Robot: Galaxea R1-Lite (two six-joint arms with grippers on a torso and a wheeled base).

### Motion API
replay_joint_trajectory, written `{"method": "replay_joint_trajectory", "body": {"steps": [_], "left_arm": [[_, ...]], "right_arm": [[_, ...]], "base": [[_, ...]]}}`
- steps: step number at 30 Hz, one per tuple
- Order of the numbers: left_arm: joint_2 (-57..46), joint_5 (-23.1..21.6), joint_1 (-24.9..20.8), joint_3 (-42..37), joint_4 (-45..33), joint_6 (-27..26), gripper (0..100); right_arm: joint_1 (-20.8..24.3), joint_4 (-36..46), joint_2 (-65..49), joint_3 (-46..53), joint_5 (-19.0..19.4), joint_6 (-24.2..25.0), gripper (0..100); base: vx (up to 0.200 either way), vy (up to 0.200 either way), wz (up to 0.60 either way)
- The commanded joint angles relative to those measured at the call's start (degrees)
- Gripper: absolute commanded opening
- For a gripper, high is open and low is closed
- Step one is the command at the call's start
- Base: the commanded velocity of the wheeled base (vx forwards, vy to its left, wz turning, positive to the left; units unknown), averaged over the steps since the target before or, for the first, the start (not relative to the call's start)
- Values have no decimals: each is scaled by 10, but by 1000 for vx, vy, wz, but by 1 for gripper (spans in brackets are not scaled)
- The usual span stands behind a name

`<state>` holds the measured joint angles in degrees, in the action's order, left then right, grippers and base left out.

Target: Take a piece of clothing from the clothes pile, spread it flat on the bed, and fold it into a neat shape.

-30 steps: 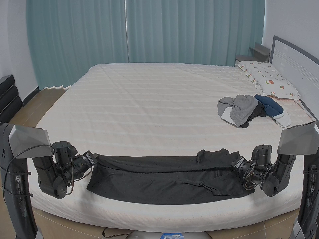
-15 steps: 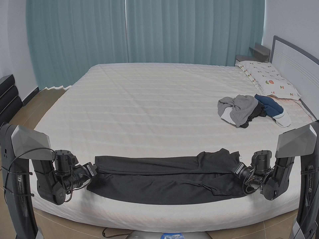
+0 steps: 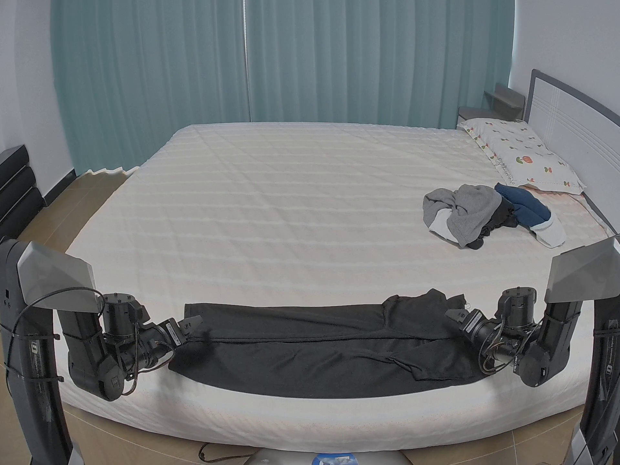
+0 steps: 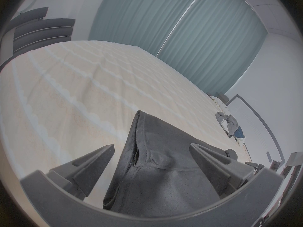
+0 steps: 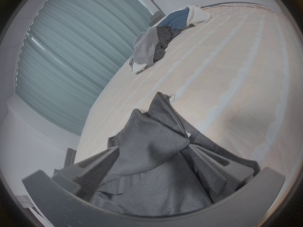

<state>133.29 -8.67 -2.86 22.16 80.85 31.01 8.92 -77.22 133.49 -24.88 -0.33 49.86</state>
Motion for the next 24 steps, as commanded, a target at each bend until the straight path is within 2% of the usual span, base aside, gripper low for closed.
{"method": "replay_joint_trajectory", "body": {"steps": [1,2,7,8,9,11,12,13,15,18,20,21,24], "left_arm": [[-37,-2,14,-3,-3,3,100],[-37,-2,14,-3,-3,3,100],[-96,-107,48,18,-57,36,100],[-96,-107,48,18,-57,36,100],[-114,-123,49,41,-100,58,100],[-114,-123,49,41,-100,58,100],[-133,-133,51,81,-195,66,100],[-137,-134,52,117,-264,55,100],[-131,-135,56,156,-329,18,100],[-130,-136,57,177,-364,-13,100],[-104,-141,55,208,-431,-72,100],[-104,-141,55,208,-431,-72,100],[-69,-152,52,242,-479,-129,100]], "right_arm": [[-35,0,-60,26,22,36,100],[-35,0,-60,26,22,36,100],[-99,-11,-68,53,127,103,100],[-101,-13,-68,53,130,103,100],[-107,-26,-65,58,151,110,100],[-107,-26,-65,58,151,110,100],[-107,-43,-64,73,166,110,100],[-103,-51,-60,79,168,110,100],[-98,-54,-53,82,168,110,100],[-96,-54,-52,83,167,110,100],[-95,-54,-45,86,168,110,100],[-95,-54,-45,86,168,110,100],[-80,-54,-38,99,176,109,100]], "base": [[0,0,0],[0,0,0],[0,0,0],[0,0,0],[0,0,0],[0,0,0],[0,0,0],[0,0,0],[0,0,0],[0,0,0],[0,0,0],[0,0,0],[0,0,0]]}}
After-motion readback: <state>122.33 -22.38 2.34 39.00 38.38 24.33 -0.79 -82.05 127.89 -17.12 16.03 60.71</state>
